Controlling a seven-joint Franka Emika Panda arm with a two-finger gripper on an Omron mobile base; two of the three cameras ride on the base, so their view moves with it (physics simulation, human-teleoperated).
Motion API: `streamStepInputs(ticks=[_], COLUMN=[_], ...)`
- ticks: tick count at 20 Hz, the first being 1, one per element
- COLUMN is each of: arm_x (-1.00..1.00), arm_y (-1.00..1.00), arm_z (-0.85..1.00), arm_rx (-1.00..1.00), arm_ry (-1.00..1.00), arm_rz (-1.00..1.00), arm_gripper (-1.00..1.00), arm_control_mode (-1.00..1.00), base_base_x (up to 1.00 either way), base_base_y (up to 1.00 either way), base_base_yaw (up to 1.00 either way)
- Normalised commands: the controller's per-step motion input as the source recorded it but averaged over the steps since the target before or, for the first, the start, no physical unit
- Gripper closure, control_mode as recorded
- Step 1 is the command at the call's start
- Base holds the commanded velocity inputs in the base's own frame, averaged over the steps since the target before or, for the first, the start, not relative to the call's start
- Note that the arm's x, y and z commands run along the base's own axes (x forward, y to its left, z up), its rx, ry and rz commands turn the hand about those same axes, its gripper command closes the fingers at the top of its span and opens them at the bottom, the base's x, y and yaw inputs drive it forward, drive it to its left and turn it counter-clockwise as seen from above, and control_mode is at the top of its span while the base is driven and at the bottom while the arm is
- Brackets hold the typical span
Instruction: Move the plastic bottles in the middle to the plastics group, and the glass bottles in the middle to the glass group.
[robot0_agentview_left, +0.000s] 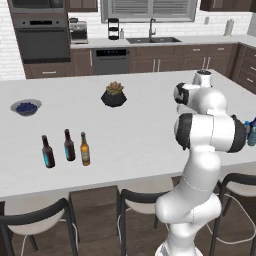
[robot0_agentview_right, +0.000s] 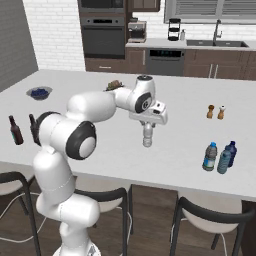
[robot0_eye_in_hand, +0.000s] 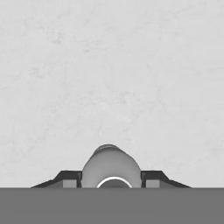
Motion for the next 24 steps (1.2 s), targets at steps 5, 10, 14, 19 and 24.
streamStepInputs(ticks=[5,10,14,19,24], arm_x=[-0.45,-0.42,-0.01,-0.07,-0.05], arm_y=[-0.88,-0.78,-0.54,-0.47,-0.36], arm_z=[-0.02,-0.02,0.00,-0.04,-0.02], arm_rx=[0.00,0.00,0.00,-0.01,-0.02], arm_ry=[-0.05,-0.09,-0.06,-0.07,-0.04], arm_rz=[-0.06,-0.05,0.00,0.00,0.00], arm_gripper=[1.00,1.00,1.00,1.00,1.00], arm_control_mode=[-1.00,-1.00,-1.00,-1.00,-1.00], base_base_x=[0.00,0.00,0.00,0.00,0.00], base_base_y=[0.00,0.00,0.00,0.00,0.00], base_base_yaw=[0.00,0.00,0.00,0.00,0.00])
